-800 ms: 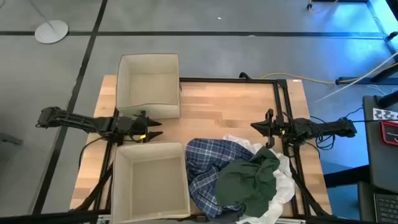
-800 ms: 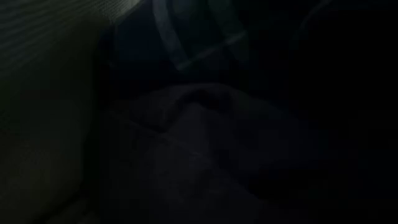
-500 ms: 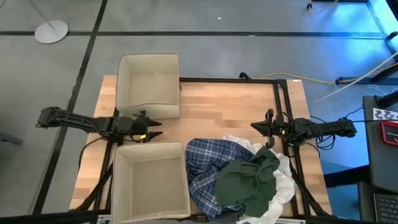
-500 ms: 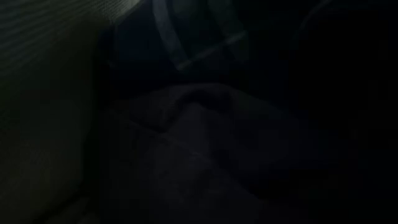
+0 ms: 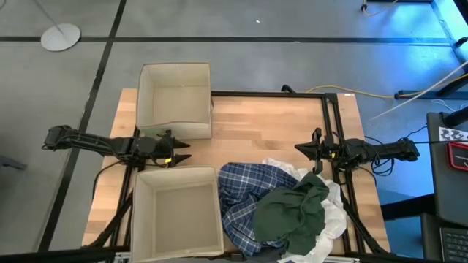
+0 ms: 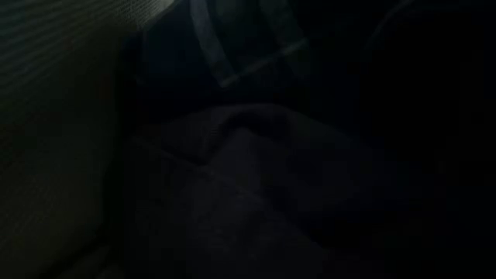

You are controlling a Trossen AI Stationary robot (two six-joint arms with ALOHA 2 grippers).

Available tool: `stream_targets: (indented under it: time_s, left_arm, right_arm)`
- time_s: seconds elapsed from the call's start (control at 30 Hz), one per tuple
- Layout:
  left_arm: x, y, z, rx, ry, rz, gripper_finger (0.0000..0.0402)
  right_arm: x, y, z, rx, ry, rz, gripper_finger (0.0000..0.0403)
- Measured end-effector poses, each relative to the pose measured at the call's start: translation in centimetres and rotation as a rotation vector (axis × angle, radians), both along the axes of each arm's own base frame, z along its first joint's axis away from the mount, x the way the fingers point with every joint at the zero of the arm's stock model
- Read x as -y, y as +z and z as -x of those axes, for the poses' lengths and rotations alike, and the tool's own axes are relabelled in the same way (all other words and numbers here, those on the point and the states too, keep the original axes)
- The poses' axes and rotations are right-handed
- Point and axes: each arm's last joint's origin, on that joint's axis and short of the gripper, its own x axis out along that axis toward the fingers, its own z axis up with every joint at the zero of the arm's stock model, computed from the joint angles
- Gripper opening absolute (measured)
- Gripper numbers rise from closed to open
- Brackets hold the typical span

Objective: Sort clothes

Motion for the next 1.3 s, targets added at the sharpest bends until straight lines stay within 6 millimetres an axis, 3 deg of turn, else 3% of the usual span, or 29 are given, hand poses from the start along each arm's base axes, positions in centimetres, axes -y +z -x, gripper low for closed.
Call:
stream_targets:
  time_s: [0.63,0.83,1.03,1.3]
  left_arm:
    - [0.0,0.0,0.0,-0.001,-0.002,-0.005,0.0214]
    - [-0.1,0.0,0.0,-0.043,-0.042,-0.188,0.0214]
    - [-0.1,0.0,0.0,-0.047,-0.044,-0.201,0.0214]
    - [-0.1,0.8,-0.2,0.058,-0.009,-0.117,0.0214]
  right_arm:
    - [0.0,0.1,0.0,0.011,-0.001,-0.002,0.001]
    - [0.0,0.3,0.0,0.032,-0.005,-0.004,0.001]
    - [0.3,1.1,0.2,0.108,-0.115,0.014,0.001]
    - [0.1,3.0,0.5,0.158,-0.003,0.025,0.001]
